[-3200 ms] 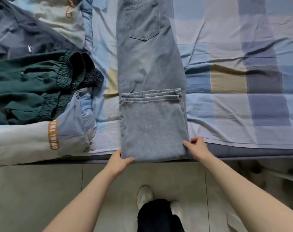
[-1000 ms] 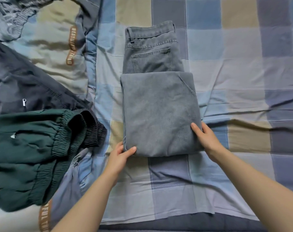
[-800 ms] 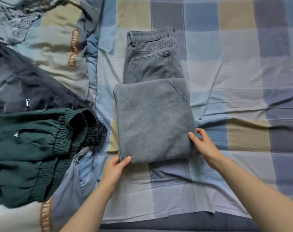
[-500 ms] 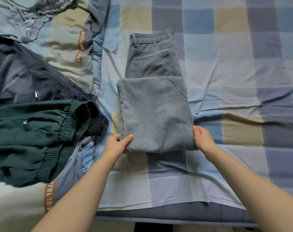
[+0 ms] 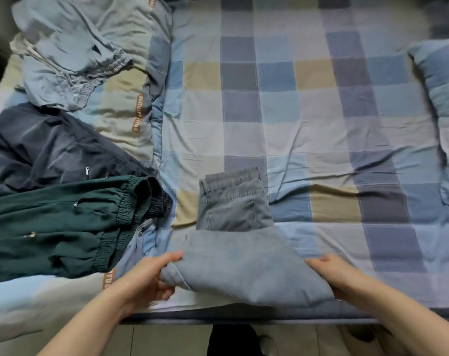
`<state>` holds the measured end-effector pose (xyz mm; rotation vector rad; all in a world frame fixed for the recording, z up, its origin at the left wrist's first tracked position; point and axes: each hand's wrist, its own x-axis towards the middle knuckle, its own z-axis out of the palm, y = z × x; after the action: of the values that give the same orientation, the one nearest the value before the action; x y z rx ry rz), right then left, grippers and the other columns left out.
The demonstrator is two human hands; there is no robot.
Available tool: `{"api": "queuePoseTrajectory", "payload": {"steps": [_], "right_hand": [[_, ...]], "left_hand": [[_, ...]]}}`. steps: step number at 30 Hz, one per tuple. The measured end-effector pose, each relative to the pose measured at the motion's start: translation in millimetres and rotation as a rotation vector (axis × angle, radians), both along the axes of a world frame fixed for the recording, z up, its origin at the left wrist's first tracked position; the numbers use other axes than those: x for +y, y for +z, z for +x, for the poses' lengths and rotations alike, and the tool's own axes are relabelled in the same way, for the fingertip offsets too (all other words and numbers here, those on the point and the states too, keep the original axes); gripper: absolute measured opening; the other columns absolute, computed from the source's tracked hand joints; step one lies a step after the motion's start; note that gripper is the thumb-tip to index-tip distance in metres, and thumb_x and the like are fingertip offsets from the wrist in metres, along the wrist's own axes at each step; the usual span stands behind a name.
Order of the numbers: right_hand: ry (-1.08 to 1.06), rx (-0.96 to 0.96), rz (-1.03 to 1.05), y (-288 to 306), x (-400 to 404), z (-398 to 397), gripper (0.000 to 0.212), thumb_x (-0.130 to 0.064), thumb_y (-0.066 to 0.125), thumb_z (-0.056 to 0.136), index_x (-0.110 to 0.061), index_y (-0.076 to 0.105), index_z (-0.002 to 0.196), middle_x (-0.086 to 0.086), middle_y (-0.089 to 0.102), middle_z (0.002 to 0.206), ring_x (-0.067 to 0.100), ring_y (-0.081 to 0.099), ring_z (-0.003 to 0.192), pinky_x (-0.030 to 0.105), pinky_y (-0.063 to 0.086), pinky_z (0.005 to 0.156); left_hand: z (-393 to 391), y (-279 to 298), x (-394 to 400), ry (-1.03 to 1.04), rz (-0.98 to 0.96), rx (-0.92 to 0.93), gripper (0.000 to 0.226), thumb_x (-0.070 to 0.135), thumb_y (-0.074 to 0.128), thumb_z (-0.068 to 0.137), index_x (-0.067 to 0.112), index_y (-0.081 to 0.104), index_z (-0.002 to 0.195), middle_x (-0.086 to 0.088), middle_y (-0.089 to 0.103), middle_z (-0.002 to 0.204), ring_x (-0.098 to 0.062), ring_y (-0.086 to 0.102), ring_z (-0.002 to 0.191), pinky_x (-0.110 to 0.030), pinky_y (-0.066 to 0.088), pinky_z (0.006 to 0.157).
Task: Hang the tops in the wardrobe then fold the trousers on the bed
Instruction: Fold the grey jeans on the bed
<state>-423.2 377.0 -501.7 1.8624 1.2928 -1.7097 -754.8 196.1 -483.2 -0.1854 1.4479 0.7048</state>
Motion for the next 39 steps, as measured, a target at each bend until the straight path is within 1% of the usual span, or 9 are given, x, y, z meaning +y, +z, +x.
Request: {"api": "queuePoseTrajectory", "payload": {"steps": [5,10,14,17,19,27,33,36,39], "right_hand": [[-0.015,0.049,0.128,-12.1,94.3,-55.3,0.02,-0.021,0.057,0.092,-0.013,0.062,0.073,0.003,0.058,0.067,0.014,0.053,0.063,0.024,0.046,0.059],[-0.206,0.072,0.257,-80.6,162.3,-119.0,0.009,-0.02,0.059,0.082,-0.013,0.061,0.076,0.005,0.066,0.082,0.019,0.06,0.086,0.037,0.044,0.083],[-0.341,0.056,0.286,-145.0,181.0,-162.1,0.025,-0.03,0.046,0.093,-0.014,0.061,0.084,0.005,0.064,0.083,0.024,0.059,0.086,0.037,0.043,0.08],[-0.351,-0.103,0.465,-174.1,167.9,-182.9,0.052,-0.042,0.029,0.101,0.0,0.054,0.119,0.022,0.057,0.122,0.036,0.051,0.117,0.039,0.038,0.094],[-0.304,-0.119,0.621,-176.3,144.0,-184.6,0.047,-0.047,0.031,0.099,-0.006,0.046,0.117,0.02,0.055,0.118,0.037,0.05,0.115,0.036,0.034,0.083],[0.219,-0.226,0.824,-160.3,83.1,-171.0,0.039,-0.045,0.051,0.093,-0.016,0.048,0.119,0.017,0.041,0.131,0.037,0.04,0.12,0.046,0.034,0.101],[-0.233,-0.124,0.708,-163.7,99.2,-162.4,0.016,-0.019,0.047,0.097,-0.007,0.057,0.096,0.022,0.052,0.111,0.027,0.045,0.103,0.021,0.027,0.079],[-0.037,-0.117,0.716,-156.9,80.7,-150.8,0.017,-0.03,0.06,0.09,-0.017,0.054,0.099,0.01,0.048,0.113,0.026,0.049,0.103,0.024,0.033,0.084],[0.176,-0.234,0.731,-153.5,59.2,-139.3,0.029,-0.038,0.065,0.085,-0.021,0.052,0.105,0.007,0.046,0.12,0.032,0.049,0.109,0.04,0.043,0.09]], "left_hand": [[-54.5,-28.4,94.7,0.1,0.116,0.252,0.04,0.054,0.046,0.095,0.021,0.054,0.075,0.003,0.04,0.054,-0.01,0.036,0.047,-0.025,0.024,0.05],[-84.3,-100.4,173.7,0.14,0.151,0.449,0.048,0.055,0.042,0.098,0.019,0.056,0.125,0.003,0.055,0.118,-0.021,0.056,0.105,-0.036,0.042,0.092],[-79.9,-158.1,202.5,-0.034,0.226,0.478,0.015,0.037,0.06,0.094,0.024,0.057,0.103,0.003,0.06,0.095,0.001,0.057,0.068,-0.013,0.046,0.055],[-70.3,-190.4,191.9,-0.195,0.252,0.644,0.073,0.023,0.079,0.079,0.015,0.041,0.141,-0.006,0.049,0.135,-0.014,0.054,0.116,-0.027,0.046,0.1],[-56.8,-193.8,177.7,-0.202,0.19,0.763,0.078,0.025,0.082,0.076,0.014,0.04,0.14,-0.008,0.042,0.139,-0.021,0.044,0.128,-0.037,0.034,0.112],[-32.9,-197.7,141.8,-0.081,0.153,0.766,0.041,0.023,0.075,0.083,0.009,0.055,0.116,-0.009,0.061,0.119,-0.025,0.06,0.11,-0.044,0.048,0.098],[-39.9,-195.8,146.8,-0.074,0.147,0.809,0.028,0.019,0.065,0.092,0.011,0.056,0.117,-0.003,0.063,0.109,-0.022,0.061,0.101,-0.035,0.048,0.091],[-29.9,-190.3,140.2,-0.057,0.172,1.003,0.04,0.014,0.067,0.089,0.01,0.043,0.12,-0.003,0.052,0.112,-0.025,0.056,0.09,-0.037,0.045,0.087],[-7.7,-185.2,124.1,-0.22,0.146,1.169,0.024,0.018,0.071,0.086,0.009,0.049,0.092,-0.004,0.047,0.101,-0.023,0.047,0.083,-0.037,0.041,0.078]]}}
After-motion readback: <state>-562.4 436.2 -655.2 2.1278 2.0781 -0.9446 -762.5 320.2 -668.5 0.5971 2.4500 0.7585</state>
